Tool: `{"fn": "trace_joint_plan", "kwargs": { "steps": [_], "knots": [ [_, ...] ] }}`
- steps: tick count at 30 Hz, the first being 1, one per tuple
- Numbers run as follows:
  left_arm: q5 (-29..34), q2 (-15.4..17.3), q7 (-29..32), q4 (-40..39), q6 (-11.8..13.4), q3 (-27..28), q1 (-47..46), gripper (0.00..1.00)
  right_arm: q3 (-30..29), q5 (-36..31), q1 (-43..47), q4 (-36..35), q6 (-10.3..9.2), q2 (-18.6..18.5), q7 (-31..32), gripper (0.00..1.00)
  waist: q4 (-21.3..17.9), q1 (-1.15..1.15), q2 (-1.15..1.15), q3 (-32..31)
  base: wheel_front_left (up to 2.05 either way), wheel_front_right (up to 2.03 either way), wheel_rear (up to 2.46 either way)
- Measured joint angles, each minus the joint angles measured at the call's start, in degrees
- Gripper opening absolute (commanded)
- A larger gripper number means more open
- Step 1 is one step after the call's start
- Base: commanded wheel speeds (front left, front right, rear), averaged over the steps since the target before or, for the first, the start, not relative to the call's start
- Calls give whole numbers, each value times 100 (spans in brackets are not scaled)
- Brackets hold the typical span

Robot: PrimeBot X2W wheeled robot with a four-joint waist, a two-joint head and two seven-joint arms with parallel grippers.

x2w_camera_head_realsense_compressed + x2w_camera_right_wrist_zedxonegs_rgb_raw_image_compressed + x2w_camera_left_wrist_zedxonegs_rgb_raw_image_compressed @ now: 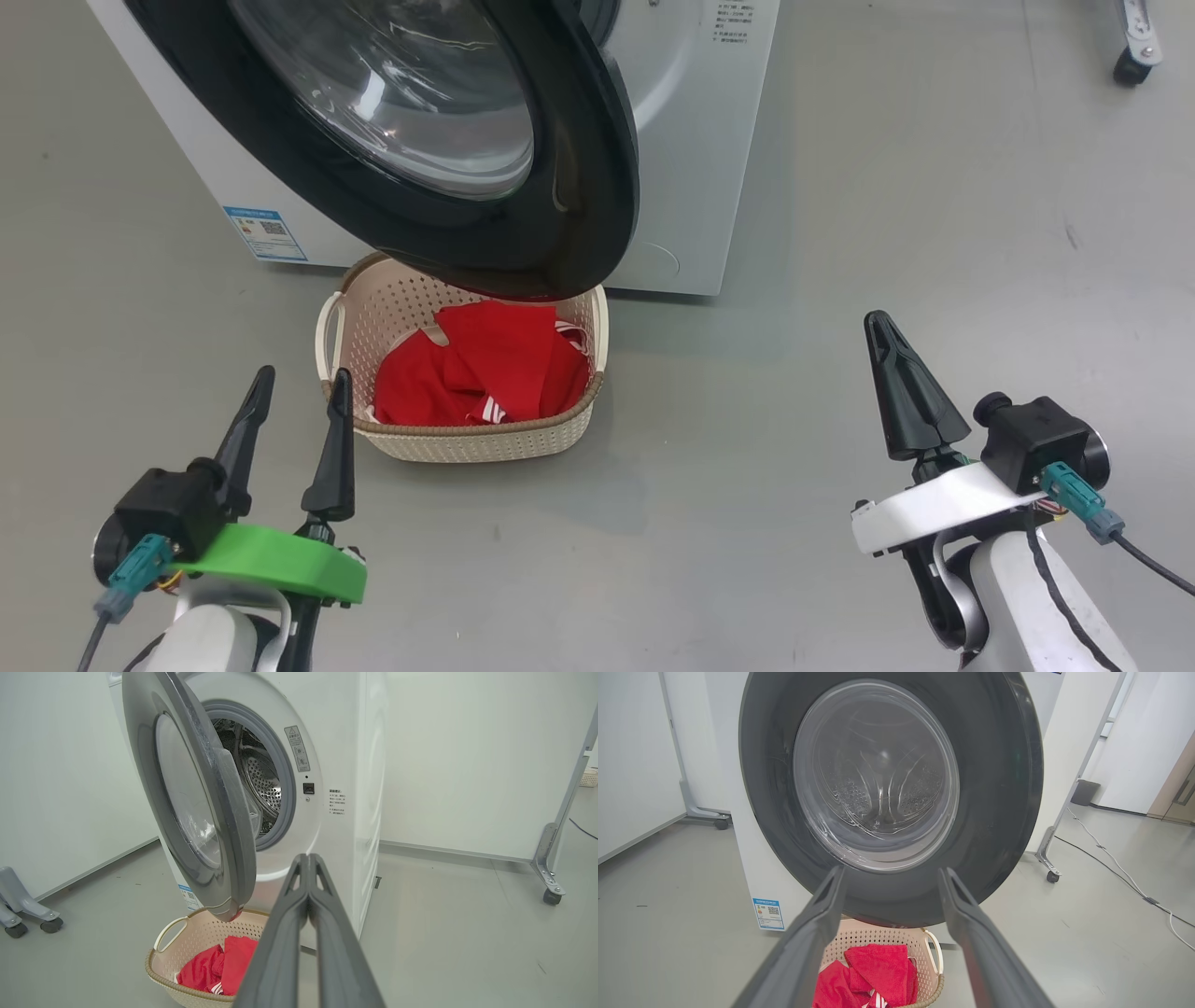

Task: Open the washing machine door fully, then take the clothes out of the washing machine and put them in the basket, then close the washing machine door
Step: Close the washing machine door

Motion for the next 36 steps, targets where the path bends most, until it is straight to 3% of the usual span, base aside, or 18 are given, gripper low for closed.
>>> {"fn": "trace_joint_plan", "kwargs": {
  "steps": [21, 36],
  "knots": [
    [147, -401, -1, -107, -166, -87, -225, 100, 1156, -464, -1198, -159, 99, -361, 417, 0, 555, 0, 0, 750, 0, 0, 0],
    [260, -599, -1, -18, -266, -159, -663, 100, 1460, -442, -2411, 179, 100, -795, 608, 0, 1152, 0, 0, 1488, 0, 0, 0]
  ]
}}
